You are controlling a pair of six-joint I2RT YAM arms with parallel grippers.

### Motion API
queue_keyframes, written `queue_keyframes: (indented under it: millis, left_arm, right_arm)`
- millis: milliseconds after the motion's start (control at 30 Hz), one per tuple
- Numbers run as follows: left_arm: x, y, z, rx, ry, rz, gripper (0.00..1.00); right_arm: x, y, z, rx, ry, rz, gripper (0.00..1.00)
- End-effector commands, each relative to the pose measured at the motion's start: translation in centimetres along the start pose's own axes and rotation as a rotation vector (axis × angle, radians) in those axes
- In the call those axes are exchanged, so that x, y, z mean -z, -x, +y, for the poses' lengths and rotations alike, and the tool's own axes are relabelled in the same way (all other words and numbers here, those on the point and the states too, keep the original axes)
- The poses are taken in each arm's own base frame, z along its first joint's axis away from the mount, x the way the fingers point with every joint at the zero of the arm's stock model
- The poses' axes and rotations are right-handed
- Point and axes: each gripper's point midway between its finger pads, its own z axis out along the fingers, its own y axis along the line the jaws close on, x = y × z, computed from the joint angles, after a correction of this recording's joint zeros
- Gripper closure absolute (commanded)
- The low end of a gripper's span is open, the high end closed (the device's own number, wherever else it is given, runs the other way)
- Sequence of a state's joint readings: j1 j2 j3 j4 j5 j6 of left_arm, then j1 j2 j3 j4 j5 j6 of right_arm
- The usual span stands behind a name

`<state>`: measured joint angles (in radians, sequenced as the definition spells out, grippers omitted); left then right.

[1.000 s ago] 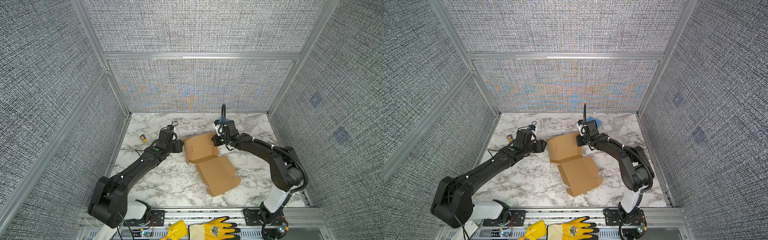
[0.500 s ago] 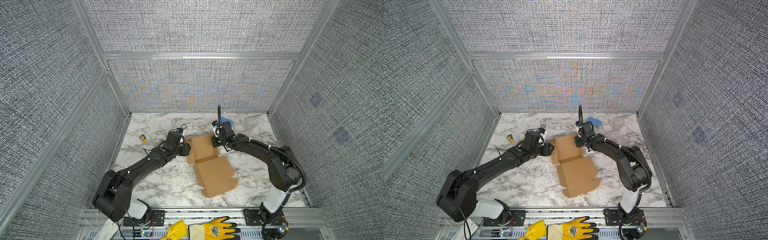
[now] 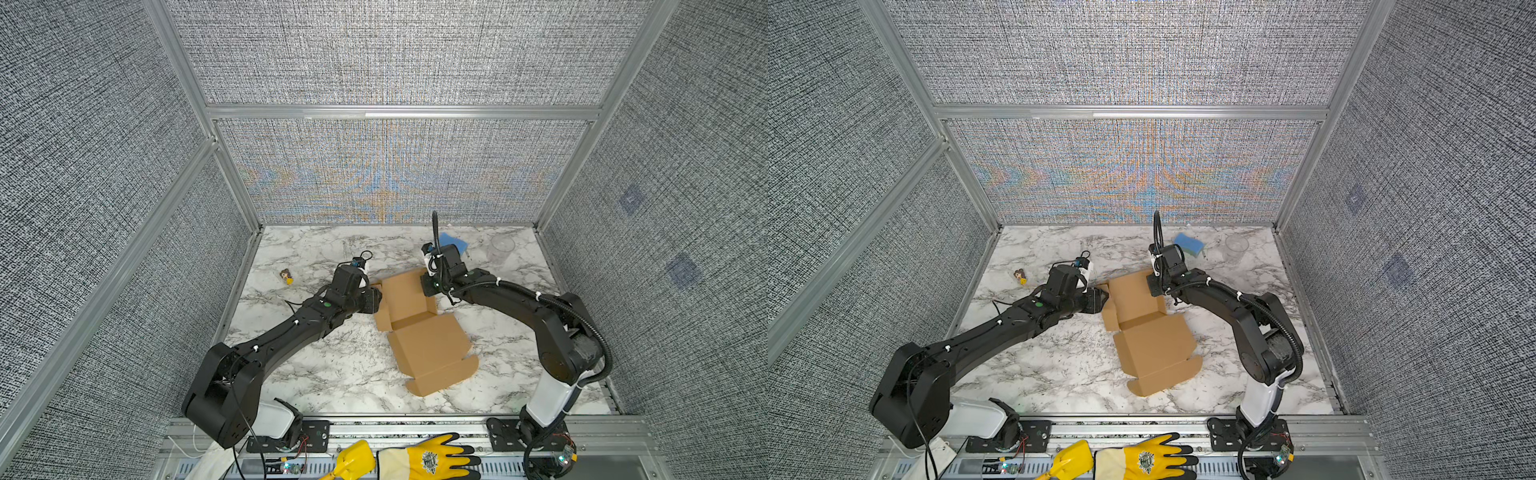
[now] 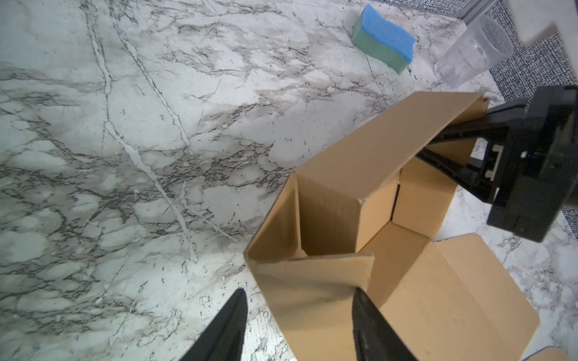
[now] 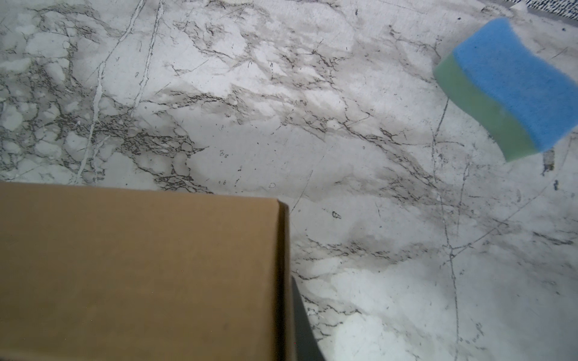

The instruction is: Fold the paper box

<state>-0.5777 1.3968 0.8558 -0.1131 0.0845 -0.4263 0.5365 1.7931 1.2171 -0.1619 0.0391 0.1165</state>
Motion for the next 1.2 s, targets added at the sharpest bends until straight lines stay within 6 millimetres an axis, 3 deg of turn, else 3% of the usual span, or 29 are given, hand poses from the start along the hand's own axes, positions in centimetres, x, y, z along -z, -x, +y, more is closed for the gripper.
queue_keyframes:
  millis: [0, 300, 433, 633, 767, 900, 1033, 1167]
  left_arm:
    - [0.9, 0.9, -0.5, -0.012, -0.022, -0.045, 0.44]
    - [5.1, 1.6, 1.7, 0.039, 0.049, -0.165, 0.44]
    - [6.1, 1.4, 3.8, 0.098, 0.103, -0.198, 0.45]
    - [5.0, -0.4, 7.1, 0.185, 0.185, -0.14, 0.5]
    - [3.5, -1.4, 8.0, 0.198, 0.199, -0.094, 0.51]
    - [1.6, -2.1, 7.5, 0.199, 0.154, -0.046, 0.51]
    - [-0.7, -1.9, 4.8, 0.146, 0.014, 0.031, 0.52]
    - [-1.3, -0.7, 2.6, 0.114, -0.083, -0.005, 0.53]
  right_arm:
    - [0.1, -0.1, 0.3, -0.013, 0.011, -0.001, 1.0]
    - [-0.3, -0.3, 0.4, -0.021, 0.021, -0.005, 1.0]
    - [-0.2, -0.3, 0.6, -0.017, 0.036, -0.01, 1.0]
    - [0.6, 0.1, 1.2, -0.015, 0.083, -0.04, 1.0]
    - [1.2, 0.5, 1.4, -0.016, 0.093, -0.054, 1.0]
    - [1.5, 0.7, 1.4, -0.018, 0.094, -0.064, 1.0]
    - [1.4, 0.7, 1.5, -0.022, 0.098, -0.062, 1.0]
    - [1.2, 0.6, 1.5, -0.022, 0.097, -0.059, 1.0]
